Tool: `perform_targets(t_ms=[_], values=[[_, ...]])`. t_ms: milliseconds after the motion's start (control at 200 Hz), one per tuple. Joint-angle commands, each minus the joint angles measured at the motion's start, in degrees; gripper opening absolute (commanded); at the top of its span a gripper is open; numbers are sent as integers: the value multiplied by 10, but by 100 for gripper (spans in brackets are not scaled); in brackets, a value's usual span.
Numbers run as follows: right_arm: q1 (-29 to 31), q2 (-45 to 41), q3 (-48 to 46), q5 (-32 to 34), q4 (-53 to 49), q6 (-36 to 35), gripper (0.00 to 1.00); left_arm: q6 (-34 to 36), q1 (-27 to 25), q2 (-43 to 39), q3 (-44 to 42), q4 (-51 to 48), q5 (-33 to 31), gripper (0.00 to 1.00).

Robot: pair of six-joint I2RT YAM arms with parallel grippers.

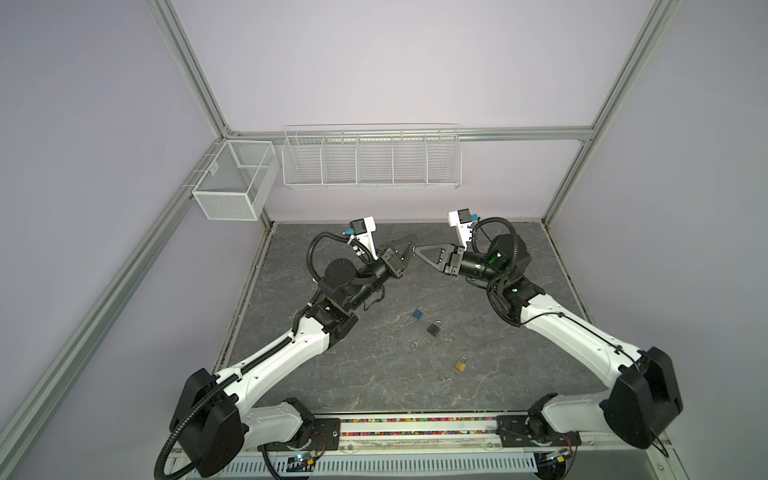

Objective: Unlock with the key
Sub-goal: 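Lower the left gripper over the blue padlock while the right gripper lowers the key, then close the left gripper on the blue padlock body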

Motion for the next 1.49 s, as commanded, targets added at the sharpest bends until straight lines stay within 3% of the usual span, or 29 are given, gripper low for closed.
perform_targets(t_ms=[0, 105, 180, 340, 425, 550, 645, 795, 1019, 1274, 1489], values=[[-6, -14, 21, -2, -76, -33, 7, 12, 0, -9, -8, 14, -9, 3], [-18, -27, 32, -1, -168, -76, 6, 9, 5, -17, -7, 3, -8, 27], [-31, -36, 35, -7, -246, -108, 6, 7, 14, -29, -7, -24, -10, 37], [-53, -77, 22, 28, -423, -205, 7, 62, 25, -50, 12, -204, -29, 42], [-68, -94, 1, 41, -486, -223, 7, 107, 21, -40, 37, -324, -44, 44], [-78, -121, -32, 87, -575, -243, 6, 170, -1, 6, 81, -484, -73, 46], [-77, -134, -62, 128, -620, -244, 6, 210, -25, 65, 112, -551, -77, 46], [-73, -154, -126, 182, -639, -216, 7, 265, -52, 166, 155, -613, -107, 47], [-70, -156, -167, 175, -613, -206, 7, 331, -60, 324, 251, -693, -111, 50], [-69, -143, -175, 158, -592, -205, 6, 358, -68, 415, 308, -707, -105, 52], [-67, -134, -176, 154, -588, -208, 6, 360, -80, 463, 345, -724, -144, 52]])
